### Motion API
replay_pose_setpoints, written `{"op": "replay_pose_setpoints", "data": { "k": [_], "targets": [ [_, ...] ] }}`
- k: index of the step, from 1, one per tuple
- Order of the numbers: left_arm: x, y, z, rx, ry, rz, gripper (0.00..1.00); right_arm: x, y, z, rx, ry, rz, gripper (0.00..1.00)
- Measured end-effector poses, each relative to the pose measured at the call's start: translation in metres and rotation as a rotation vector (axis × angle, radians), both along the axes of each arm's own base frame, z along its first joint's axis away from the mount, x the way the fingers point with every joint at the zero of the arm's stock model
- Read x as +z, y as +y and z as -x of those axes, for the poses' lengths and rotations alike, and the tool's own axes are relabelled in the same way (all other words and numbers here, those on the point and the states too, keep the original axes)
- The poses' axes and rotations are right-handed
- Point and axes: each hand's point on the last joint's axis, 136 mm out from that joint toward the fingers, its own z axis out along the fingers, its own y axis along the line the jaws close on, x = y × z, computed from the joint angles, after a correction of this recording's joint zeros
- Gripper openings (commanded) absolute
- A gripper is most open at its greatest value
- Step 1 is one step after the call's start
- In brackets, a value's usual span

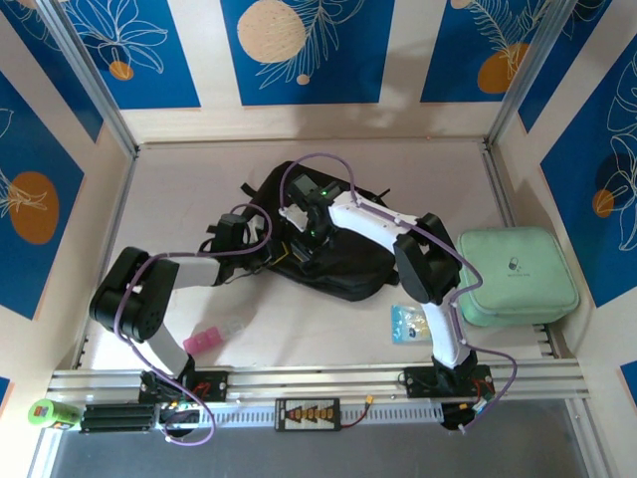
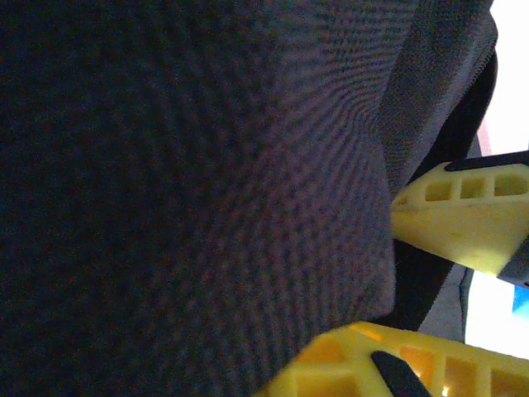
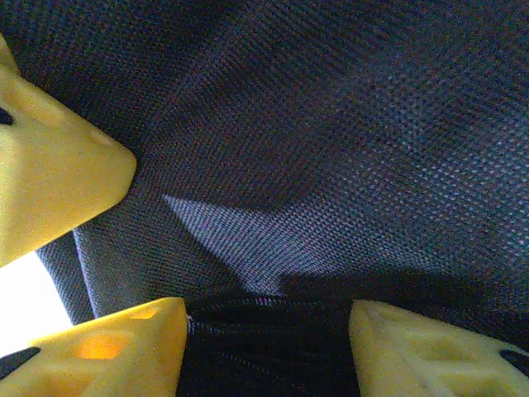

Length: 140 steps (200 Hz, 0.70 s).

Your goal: Pack books, pencil case, and school supplies into a backpack

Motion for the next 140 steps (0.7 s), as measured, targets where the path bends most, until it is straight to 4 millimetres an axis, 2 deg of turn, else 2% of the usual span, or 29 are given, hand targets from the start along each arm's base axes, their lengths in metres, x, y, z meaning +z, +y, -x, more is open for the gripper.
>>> {"op": "replay_pose_setpoints", "data": {
  "k": [55, 98, 140],
  "targets": [
    [0.000, 0.002, -0.001, 0.012, 0.006, 0.027, 0.00, -0.003, 0.000, 0.000, 0.013, -0.045, 0.001, 0.55],
    [0.000, 0.002, -0.002, 0.020, 0.009, 0.056, 0.00, -0.005, -0.007, -0.008, -0.044, -0.143, 0.027, 0.38],
    [0.000, 0.001, -0.001, 0.014, 0.004, 0.057, 0.00, -0.002, -0.015, -0.013, -0.150, -0.182, -0.050, 0.23]
  ]
}}
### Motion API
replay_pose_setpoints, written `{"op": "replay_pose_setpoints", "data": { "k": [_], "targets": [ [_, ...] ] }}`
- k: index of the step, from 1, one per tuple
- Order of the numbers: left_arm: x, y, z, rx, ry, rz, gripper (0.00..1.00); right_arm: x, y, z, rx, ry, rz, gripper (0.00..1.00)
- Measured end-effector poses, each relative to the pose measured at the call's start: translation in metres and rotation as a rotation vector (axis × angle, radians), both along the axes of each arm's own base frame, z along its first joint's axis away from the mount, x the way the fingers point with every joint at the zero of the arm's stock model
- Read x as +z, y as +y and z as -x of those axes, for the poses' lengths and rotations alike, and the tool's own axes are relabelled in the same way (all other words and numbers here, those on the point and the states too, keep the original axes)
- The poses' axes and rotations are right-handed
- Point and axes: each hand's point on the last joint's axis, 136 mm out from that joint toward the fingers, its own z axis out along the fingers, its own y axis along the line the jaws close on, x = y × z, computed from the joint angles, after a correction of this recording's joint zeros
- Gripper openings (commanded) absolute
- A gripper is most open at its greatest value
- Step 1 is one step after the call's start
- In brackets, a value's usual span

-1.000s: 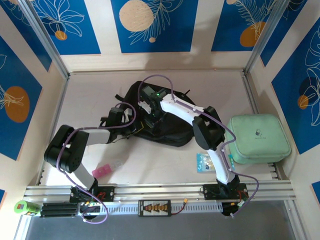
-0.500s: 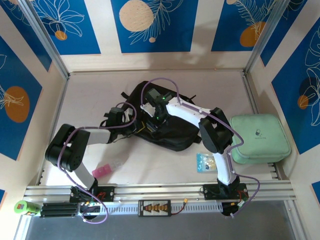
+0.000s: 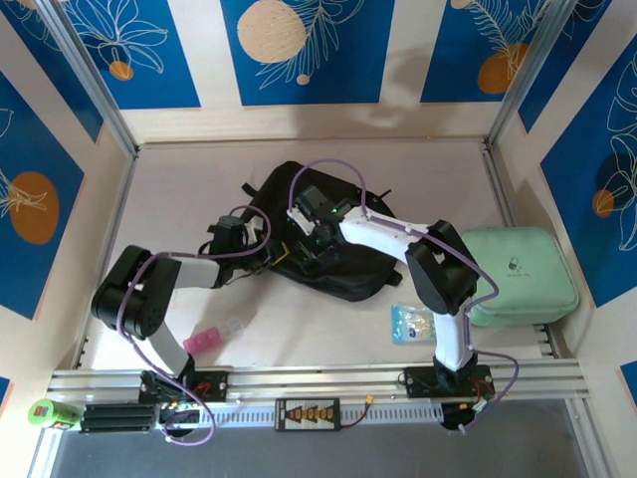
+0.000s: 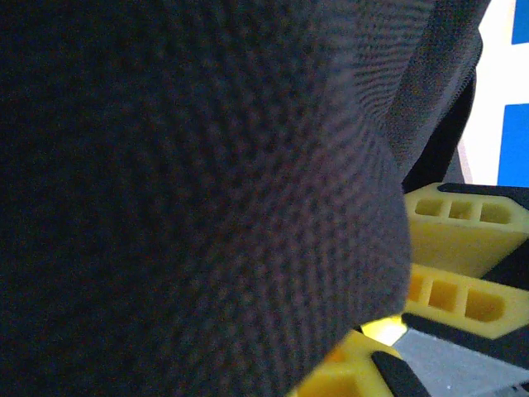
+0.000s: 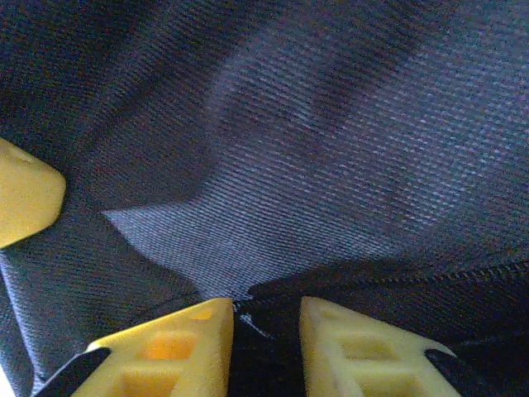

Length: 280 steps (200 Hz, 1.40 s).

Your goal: Pack books, pencil case, and school supplies into a backpack

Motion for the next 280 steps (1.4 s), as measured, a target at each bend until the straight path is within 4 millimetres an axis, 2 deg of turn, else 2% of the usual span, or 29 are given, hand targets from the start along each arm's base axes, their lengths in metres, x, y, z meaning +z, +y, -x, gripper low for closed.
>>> {"op": "replay_pose_setpoints", "data": {
  "k": [47, 66, 86, 118, 138, 164, 193, 211, 234, 256, 280],
  "targets": [
    [-0.001, 0.000, 0.001, -0.011, -0.017, -0.010, 0.00, 0.000, -0.003, -0.002, -0.101, -0.015, -0.108, 0.20],
    [-0.002, 0.000, 0.002, -0.013, -0.020, -0.011, 0.17, -0.001, -0.004, -0.002, -0.143, -0.010, -0.178, 0.21],
    [0.002, -0.001, 0.006, -0.011, -0.027, -0.008, 0.26, 0.000, -0.003, -0.001, -0.182, 0.005, -0.254, 0.21],
    [0.021, -0.003, 0.019, -0.002, -0.031, -0.013, 0.39, 0.002, 0.000, -0.002, -0.249, 0.027, -0.321, 0.21],
    [0.031, -0.008, 0.031, 0.002, -0.020, -0.030, 0.43, 0.003, 0.002, -0.003, -0.287, 0.038, -0.345, 0.21],
    [0.029, -0.011, 0.042, 0.023, 0.031, -0.049, 0.43, 0.003, 0.003, -0.004, -0.325, 0.049, -0.367, 0.22],
    [0.012, -0.023, 0.046, 0.032, 0.110, -0.037, 0.42, 0.007, 0.006, -0.001, -0.343, 0.073, -0.397, 0.23],
    [0.001, -0.033, 0.043, 0.038, 0.146, -0.013, 0.38, 0.010, 0.006, 0.004, -0.350, 0.093, -0.417, 0.23],
    [-0.002, -0.045, 0.039, 0.039, 0.156, 0.023, 0.23, 0.020, 0.004, 0.010, -0.363, 0.117, -0.454, 0.24],
    [0.002, -0.053, 0.038, 0.028, 0.143, 0.034, 0.17, 0.031, -0.002, 0.020, -0.383, 0.143, -0.495, 0.25],
    [-0.001, -0.054, 0.039, 0.015, 0.119, 0.001, 0.16, 0.026, -0.011, 0.027, -0.425, 0.192, -0.513, 0.25]
  ]
}}
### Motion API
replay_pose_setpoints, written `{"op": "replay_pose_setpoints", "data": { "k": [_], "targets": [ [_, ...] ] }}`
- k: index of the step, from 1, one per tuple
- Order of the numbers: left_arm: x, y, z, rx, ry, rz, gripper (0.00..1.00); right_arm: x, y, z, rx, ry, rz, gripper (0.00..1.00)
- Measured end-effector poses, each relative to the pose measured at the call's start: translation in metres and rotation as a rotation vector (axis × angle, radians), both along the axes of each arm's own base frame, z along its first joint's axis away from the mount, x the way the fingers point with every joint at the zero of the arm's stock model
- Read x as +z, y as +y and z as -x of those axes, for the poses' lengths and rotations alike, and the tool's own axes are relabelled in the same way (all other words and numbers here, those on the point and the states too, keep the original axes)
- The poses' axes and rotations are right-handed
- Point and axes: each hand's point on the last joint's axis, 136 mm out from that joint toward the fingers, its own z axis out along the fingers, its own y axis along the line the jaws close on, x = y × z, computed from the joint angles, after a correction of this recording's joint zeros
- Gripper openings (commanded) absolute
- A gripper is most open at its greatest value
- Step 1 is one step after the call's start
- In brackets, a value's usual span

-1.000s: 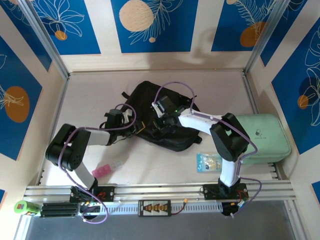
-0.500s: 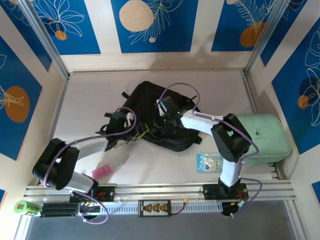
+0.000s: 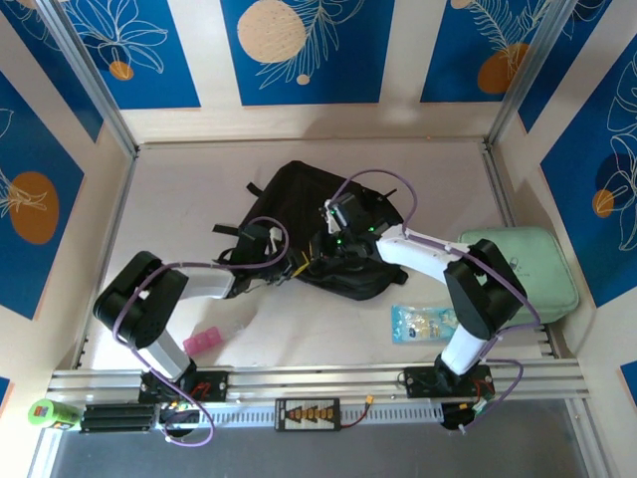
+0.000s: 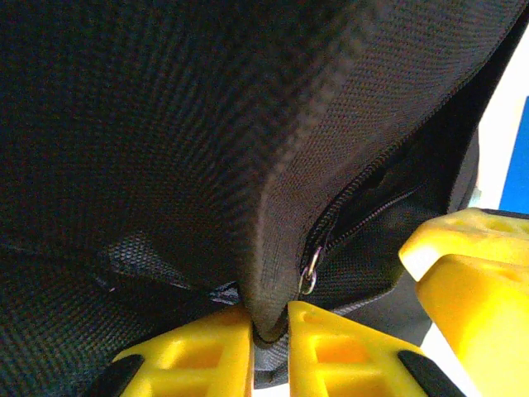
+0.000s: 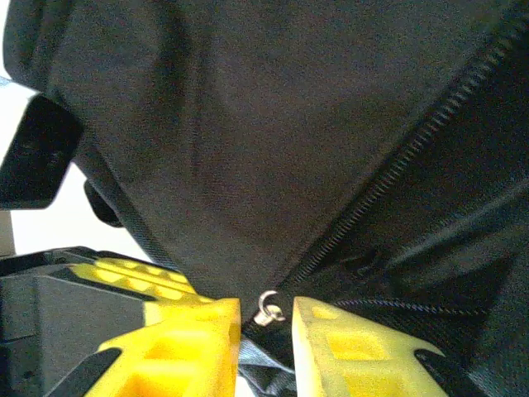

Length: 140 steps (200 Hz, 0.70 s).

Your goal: Pack books, pencil case, and school supplies into a backpack

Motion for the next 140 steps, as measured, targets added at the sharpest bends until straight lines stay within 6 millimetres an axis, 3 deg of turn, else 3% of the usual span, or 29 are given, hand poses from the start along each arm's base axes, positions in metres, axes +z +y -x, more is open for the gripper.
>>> {"op": "replay_pose_setpoints", "data": {
  "k": [63, 140],
  "targets": [
    [-0.011, -0.004, -0.004, -0.038, -0.037, -0.056, 0.15, -0.025, -0.009, -0.003, -0.072, 0.108, -0.010, 0.25],
    [-0.011, -0.011, -0.010, -0.054, -0.065, -0.046, 0.06, -0.025, -0.015, -0.013, -0.170, 0.155, 0.000, 0.32]
  ]
}}
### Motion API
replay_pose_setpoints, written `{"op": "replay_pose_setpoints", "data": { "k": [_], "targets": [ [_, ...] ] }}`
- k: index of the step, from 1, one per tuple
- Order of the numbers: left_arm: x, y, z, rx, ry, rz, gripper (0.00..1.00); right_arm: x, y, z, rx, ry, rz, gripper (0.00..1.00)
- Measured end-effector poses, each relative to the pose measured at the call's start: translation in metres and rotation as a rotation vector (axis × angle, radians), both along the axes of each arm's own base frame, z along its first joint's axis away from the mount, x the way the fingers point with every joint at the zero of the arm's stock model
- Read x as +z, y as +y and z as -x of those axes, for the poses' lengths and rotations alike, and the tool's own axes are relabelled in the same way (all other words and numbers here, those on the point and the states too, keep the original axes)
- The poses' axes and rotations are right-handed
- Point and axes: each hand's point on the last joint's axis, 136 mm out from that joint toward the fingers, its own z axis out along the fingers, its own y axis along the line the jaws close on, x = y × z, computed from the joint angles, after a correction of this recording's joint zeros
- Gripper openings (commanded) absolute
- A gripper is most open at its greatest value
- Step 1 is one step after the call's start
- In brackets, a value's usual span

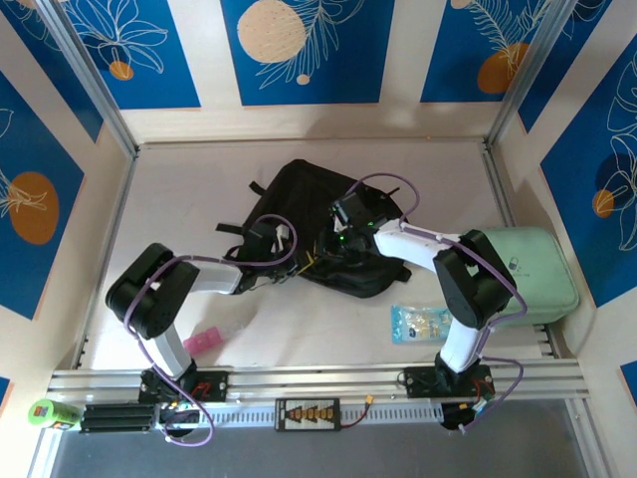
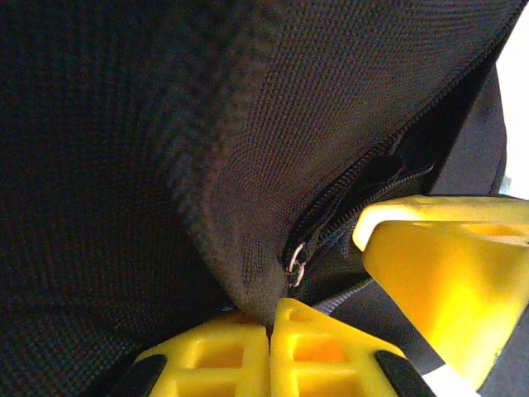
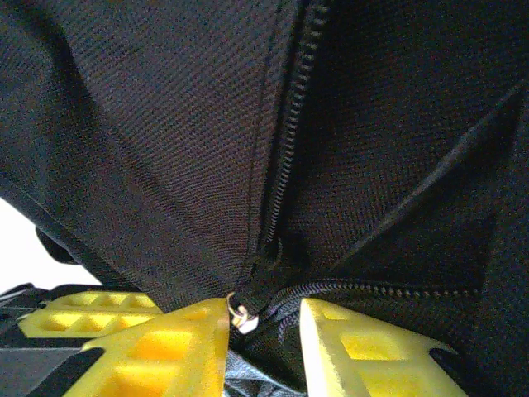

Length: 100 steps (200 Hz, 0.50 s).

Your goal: Pack books, pencil case, and school supplies into a backpack

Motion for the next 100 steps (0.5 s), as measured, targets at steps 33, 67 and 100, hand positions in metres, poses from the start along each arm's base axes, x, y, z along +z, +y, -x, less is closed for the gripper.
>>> {"op": "replay_pose_setpoints", "data": {
  "k": [33, 67, 100],
  "targets": [
    [-0.0015, -0.0028, -0.0011, -0.007, 0.003, 0.004, 0.06, 0.0019, -0.0013, -0.0031, -0.093, 0.084, -0.007, 0.31],
    [-0.0032, -0.0046, -0.0025, -0.010, 0.007, 0.004, 0.07, 0.0005, -0.0020, -0.0061, -0.184, 0.154, 0.015, 0.31],
    [-0.0039, -0.0047, -0.0022, -0.012, 0.010, 0.004, 0.06, -0.0015, -0.0005, -0.0084, -0.228, 0.178, 0.049, 0.25]
  ]
}}
